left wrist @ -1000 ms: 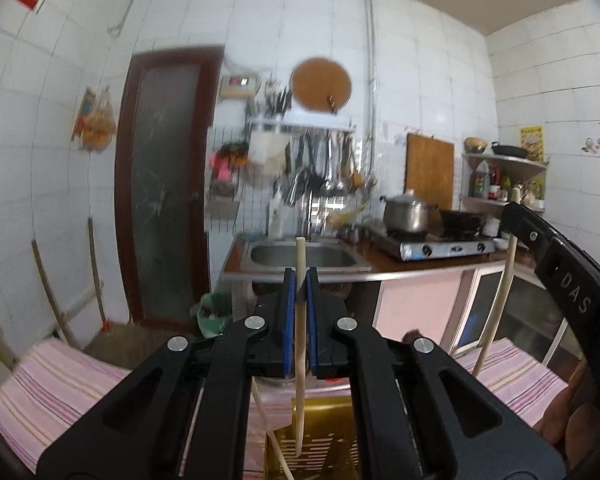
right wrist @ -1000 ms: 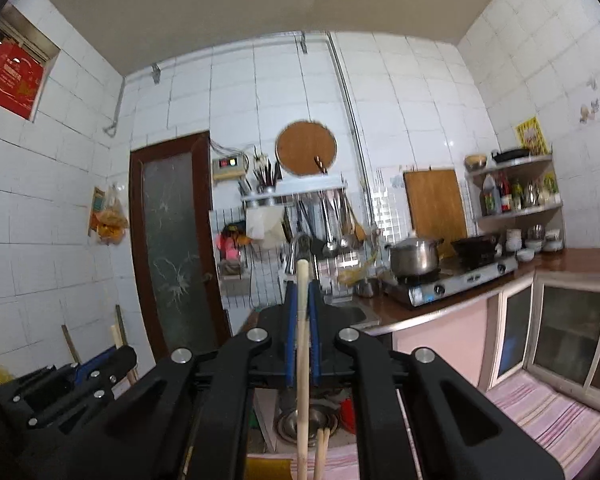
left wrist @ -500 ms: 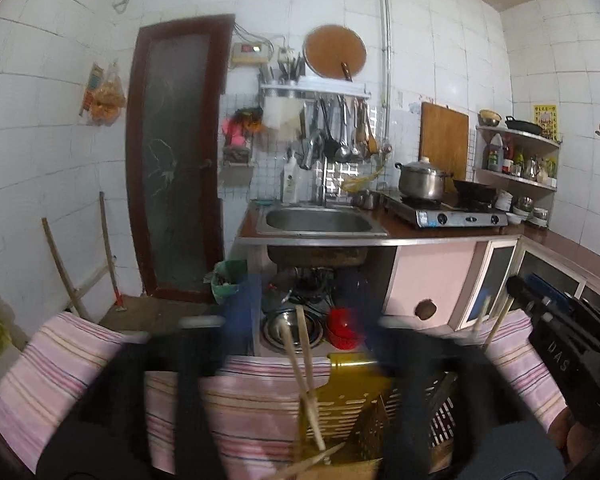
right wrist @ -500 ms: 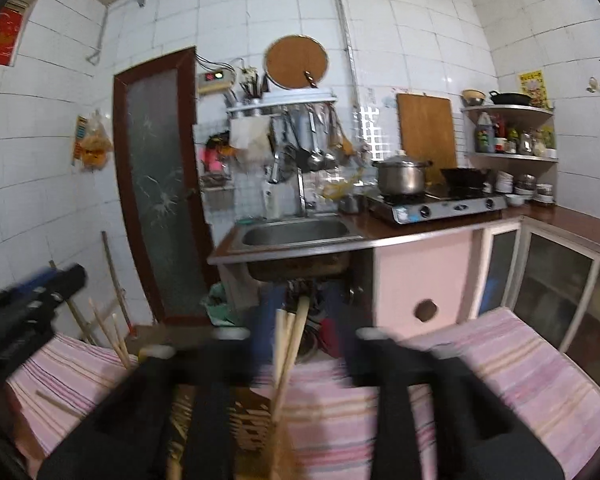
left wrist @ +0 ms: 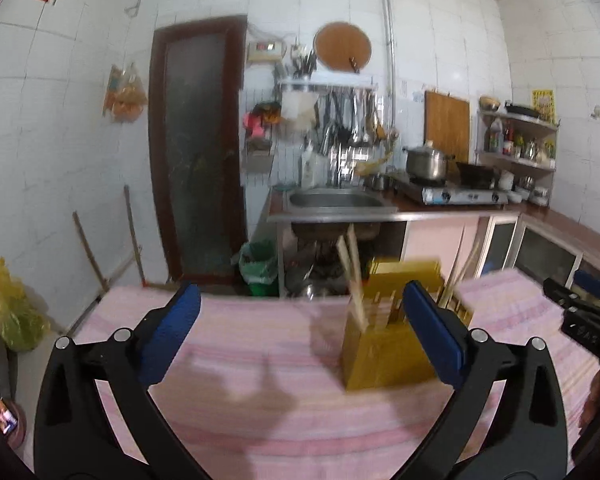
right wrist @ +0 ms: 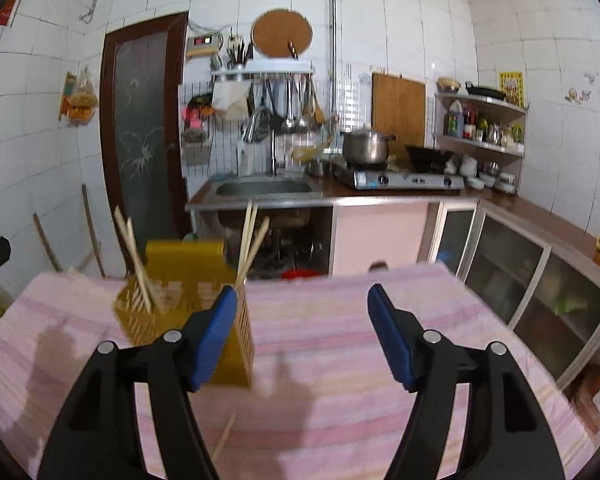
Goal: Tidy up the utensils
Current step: 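Move both tools back down toward the utensils on the cloth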
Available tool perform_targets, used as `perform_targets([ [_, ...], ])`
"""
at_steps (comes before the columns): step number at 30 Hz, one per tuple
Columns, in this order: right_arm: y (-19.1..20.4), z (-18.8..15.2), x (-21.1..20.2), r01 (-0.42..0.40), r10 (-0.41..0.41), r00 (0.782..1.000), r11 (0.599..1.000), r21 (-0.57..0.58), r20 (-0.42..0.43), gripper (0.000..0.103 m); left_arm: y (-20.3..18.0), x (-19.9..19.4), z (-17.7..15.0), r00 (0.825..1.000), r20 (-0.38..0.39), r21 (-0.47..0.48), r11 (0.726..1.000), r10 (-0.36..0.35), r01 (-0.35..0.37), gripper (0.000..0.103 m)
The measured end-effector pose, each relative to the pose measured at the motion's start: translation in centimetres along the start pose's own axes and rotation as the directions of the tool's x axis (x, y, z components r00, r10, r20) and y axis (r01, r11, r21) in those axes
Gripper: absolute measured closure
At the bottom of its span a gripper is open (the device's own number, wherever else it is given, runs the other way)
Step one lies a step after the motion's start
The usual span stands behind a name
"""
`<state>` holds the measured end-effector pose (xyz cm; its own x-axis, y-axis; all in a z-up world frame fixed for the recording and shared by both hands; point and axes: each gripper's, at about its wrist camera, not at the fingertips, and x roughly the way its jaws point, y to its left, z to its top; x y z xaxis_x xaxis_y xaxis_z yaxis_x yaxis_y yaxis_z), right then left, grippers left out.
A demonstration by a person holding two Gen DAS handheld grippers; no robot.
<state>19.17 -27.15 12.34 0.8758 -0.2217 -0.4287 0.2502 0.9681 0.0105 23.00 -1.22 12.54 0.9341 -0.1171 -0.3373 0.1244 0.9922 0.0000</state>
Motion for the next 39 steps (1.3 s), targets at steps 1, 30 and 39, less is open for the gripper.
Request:
perform_targets([
  [1,0.1,-1.0,-0.2,0.001,-0.001,1.000,1.000,0.001,-0.020,0.036,0.4,0.0,-1.0,1.000,-0.021,0.000,1.000,0.006,-0.006,0.005],
  [30,5.8,-13.4,5.1,0.015,-0.033,0.933,0.998,-0.053,-0.357,0.036,4.8,5.4,-15.1,0.929,-0.367,-0.023,0.998,0.043,-0.055,0.005],
  [39,8.1,-13.5,8.5,0.029,-0.053,0.891,0.998,-0.060,-0.452,0.060,4.4,7.4,-15.5,0.900,-0.434,-0.016,0.999,0.029,-0.040,0.005],
])
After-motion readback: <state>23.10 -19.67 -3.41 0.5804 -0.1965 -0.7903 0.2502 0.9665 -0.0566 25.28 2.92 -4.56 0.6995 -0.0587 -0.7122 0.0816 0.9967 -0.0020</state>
